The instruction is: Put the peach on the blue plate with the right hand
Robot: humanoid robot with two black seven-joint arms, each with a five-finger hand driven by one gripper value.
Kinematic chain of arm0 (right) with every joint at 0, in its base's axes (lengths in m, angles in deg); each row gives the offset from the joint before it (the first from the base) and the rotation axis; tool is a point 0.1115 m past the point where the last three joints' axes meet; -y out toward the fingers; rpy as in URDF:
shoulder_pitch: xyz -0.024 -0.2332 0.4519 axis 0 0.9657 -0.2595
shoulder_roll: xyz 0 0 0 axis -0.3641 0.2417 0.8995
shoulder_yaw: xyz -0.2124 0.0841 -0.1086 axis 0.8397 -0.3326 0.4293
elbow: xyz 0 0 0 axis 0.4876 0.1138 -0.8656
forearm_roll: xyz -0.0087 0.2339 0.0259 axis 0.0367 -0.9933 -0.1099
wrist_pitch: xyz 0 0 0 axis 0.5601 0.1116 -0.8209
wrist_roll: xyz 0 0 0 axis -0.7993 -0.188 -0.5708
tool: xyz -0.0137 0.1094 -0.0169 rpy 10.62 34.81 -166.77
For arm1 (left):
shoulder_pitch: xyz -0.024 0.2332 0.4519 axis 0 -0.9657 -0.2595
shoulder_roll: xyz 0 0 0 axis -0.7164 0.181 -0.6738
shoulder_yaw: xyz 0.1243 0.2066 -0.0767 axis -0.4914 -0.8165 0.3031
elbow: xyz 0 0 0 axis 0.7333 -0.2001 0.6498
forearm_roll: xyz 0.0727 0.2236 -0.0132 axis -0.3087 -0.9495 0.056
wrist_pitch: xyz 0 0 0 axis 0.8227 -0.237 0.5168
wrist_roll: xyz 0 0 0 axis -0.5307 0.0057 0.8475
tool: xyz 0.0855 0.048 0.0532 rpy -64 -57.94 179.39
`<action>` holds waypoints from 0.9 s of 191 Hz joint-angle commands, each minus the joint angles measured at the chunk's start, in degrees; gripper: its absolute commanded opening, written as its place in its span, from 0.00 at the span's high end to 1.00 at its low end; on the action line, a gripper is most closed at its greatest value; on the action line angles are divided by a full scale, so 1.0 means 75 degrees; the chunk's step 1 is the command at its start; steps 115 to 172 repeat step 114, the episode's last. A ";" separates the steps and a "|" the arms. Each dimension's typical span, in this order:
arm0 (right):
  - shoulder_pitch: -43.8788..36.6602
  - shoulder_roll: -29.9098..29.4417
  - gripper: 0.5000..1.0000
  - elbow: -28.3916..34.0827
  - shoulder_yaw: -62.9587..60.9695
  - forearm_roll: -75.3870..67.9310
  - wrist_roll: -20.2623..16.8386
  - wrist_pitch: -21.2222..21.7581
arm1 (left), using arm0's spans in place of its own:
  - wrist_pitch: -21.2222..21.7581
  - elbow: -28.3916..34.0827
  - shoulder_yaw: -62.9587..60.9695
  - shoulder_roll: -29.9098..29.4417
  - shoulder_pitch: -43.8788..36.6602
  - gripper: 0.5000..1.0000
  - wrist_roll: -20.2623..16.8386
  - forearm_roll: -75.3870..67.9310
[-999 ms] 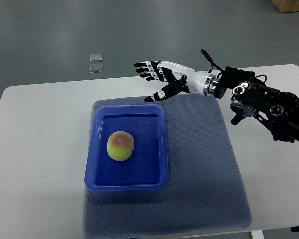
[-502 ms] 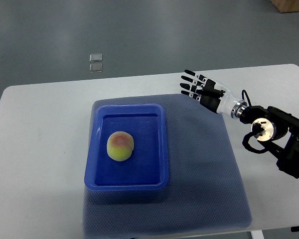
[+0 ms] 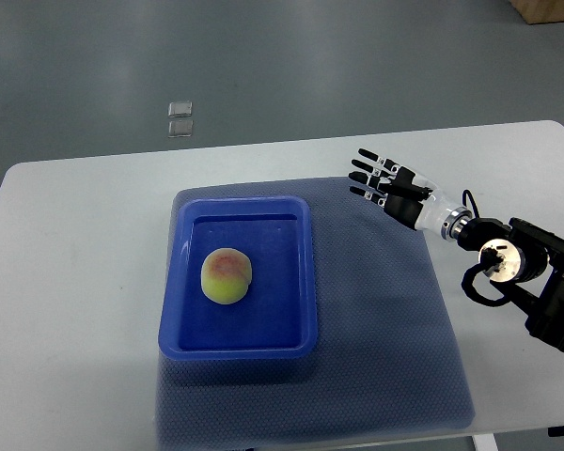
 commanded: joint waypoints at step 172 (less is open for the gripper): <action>0.0002 -0.0004 0.14 0.0002 0.0001 0.0000 -0.0003 0.0001 | 0.0002 0.0012 0.0041 0.0000 -0.0082 0.00 0.0001 0.0013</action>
